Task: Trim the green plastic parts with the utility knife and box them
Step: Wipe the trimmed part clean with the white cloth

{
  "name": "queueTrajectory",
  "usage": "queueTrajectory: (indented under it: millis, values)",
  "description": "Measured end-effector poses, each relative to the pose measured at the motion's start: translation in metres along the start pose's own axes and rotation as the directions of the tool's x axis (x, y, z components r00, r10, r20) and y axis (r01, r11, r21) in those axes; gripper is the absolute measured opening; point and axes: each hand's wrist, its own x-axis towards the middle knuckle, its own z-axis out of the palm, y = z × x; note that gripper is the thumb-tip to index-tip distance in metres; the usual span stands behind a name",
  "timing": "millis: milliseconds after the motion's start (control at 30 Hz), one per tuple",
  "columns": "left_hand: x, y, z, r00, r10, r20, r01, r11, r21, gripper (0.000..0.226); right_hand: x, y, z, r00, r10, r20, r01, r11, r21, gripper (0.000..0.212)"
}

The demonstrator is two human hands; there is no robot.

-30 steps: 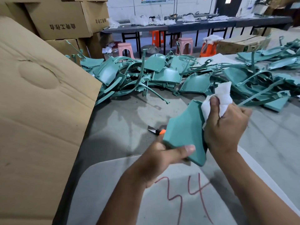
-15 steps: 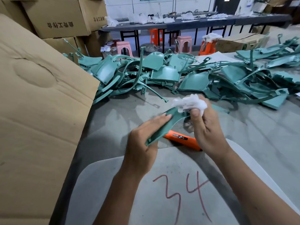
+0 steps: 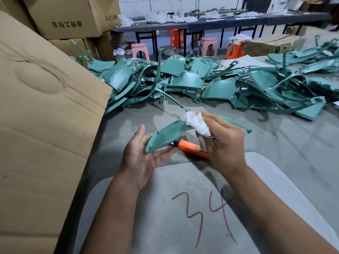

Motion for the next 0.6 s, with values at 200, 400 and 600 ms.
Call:
queueTrajectory:
  millis: [200,400,600]
  values:
    - [-0.003,0.0,0.007,0.983,0.133,0.129,-0.13,0.991,-0.029,0.041,-0.004,-0.001,0.006,0.996,0.033,-0.082,-0.032,0.999,0.007,0.024]
    - [-0.006,-0.011,0.02,0.97,0.243,-0.009,-0.243,0.968,-0.068,0.043,0.0,-0.006,0.009,0.859,0.465,-0.212,-0.455,0.885,0.099,0.026]
    - [-0.013,-0.018,0.016,0.954,0.297,-0.038,-0.299,0.954,-0.029,0.05,0.019,-0.041,0.01,0.512,0.801,0.309,-0.692,0.172,0.701,0.044]
